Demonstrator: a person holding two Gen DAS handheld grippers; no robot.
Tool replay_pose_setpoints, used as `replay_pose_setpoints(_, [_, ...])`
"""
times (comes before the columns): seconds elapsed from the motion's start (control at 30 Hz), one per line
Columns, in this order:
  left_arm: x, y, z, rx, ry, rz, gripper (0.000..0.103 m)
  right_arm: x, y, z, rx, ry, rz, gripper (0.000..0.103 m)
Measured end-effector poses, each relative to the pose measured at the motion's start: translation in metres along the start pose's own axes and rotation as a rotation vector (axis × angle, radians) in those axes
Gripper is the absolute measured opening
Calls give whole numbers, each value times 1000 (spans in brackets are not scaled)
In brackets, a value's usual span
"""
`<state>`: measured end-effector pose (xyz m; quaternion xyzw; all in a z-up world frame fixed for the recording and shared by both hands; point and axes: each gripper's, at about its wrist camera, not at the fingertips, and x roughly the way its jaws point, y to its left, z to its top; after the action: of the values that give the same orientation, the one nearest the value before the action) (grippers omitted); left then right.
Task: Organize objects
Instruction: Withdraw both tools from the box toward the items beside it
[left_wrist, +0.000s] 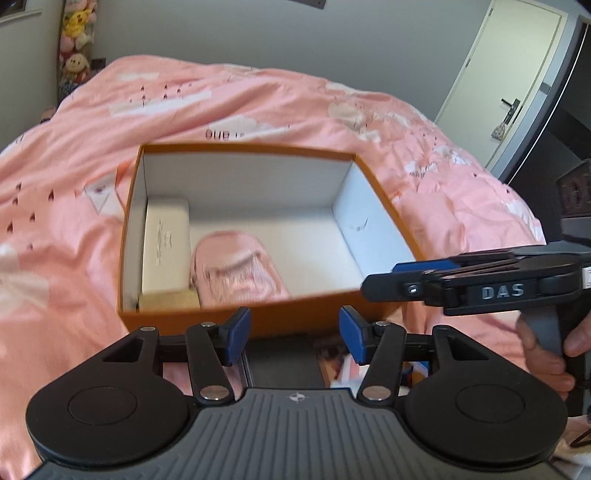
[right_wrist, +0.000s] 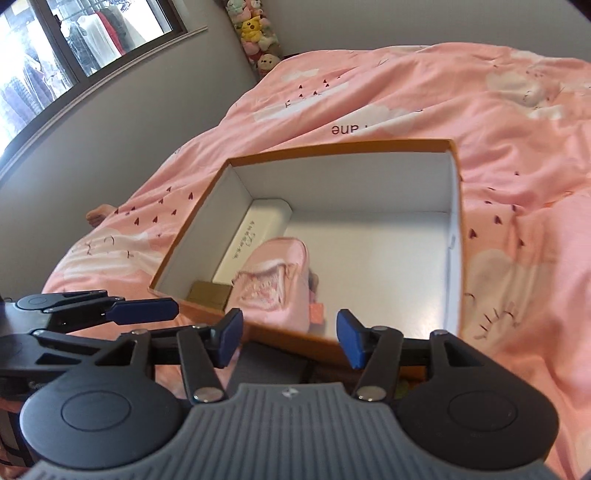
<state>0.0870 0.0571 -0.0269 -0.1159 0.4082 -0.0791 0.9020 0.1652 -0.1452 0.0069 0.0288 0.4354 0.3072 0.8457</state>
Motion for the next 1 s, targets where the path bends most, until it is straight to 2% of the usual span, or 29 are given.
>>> replay_pose_setpoints(0.1, [3,0,-10,-20,41,-32,63,-5,3,-13,-12,8,-31,65])
replay_pose_setpoints(0.3, [12,7,-27,-104,121,-107,69,0,12,-41,-92,46,-153,65])
replay_pose_setpoints(0.37, [17,10,-31,-137,144,-124,71,2,15,-49,-116,59,-159,64])
replay_pose_setpoints(0.5, [25,14,-38,-183,179,-133,73,5,15,-57,-120,85,-178,54])
replay_pose_setpoints(0.57, [29,14,-40,-194,193,-137,75,5,14,-57,-116,89,-195,51])
replay_pose_setpoints(0.63, [33,15,-43,-203,205,-141,79,2,12,-57,-112,80,-210,51])
replay_pose_setpoints(0.83, [52,19,-51,-259,270,-164,79,-2,9,-57,-103,65,-225,54])
replay_pose_setpoints(0.9, [55,20,-52,-271,278,-175,79,-1,8,-57,-99,71,-227,58])
replay_pose_setpoints(1.0, [58,19,-51,-276,281,-180,79,3,5,-58,-99,98,-251,58])
